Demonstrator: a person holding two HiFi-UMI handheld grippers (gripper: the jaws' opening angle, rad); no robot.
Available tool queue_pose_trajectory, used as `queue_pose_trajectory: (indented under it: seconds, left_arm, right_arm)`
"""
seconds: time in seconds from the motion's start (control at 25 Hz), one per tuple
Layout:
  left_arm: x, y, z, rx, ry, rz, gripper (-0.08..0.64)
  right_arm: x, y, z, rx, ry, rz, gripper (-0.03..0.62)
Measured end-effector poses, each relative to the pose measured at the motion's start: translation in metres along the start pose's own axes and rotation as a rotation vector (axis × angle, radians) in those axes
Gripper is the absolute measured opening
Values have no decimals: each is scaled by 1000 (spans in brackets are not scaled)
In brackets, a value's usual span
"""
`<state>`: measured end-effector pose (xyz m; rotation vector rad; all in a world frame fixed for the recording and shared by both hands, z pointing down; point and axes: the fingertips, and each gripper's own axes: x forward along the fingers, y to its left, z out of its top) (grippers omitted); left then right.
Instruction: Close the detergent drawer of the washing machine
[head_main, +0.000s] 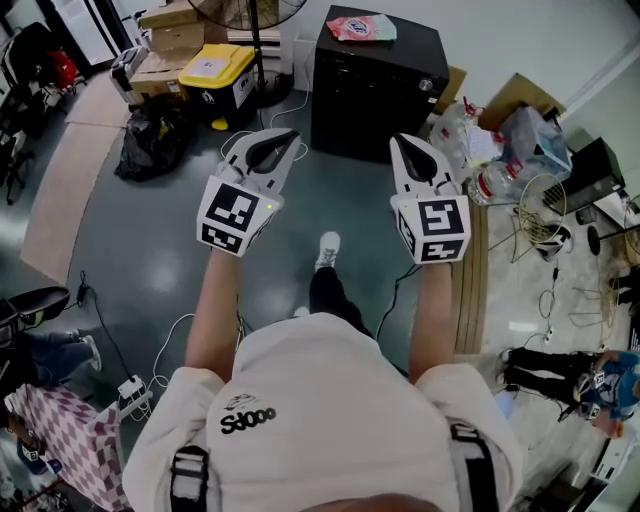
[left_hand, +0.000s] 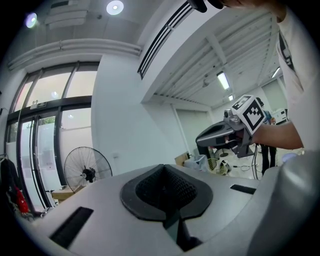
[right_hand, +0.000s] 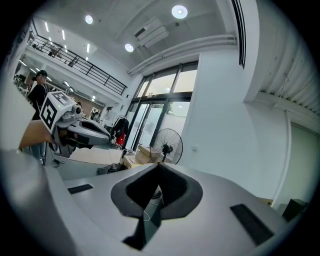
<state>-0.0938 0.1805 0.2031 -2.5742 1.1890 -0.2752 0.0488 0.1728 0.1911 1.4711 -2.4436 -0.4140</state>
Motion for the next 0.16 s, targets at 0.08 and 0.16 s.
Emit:
queue_pose_trajectory:
  seconds: [0.08,0.16]
  left_arm:
    - [-1,2,0,2,-6,-3,18]
    - [-3,3,-3,-3,-9,-6,18]
  right_arm:
    - [3,4,0,-1,0,1,6]
    - [5,9,0,-2,-1,4,6]
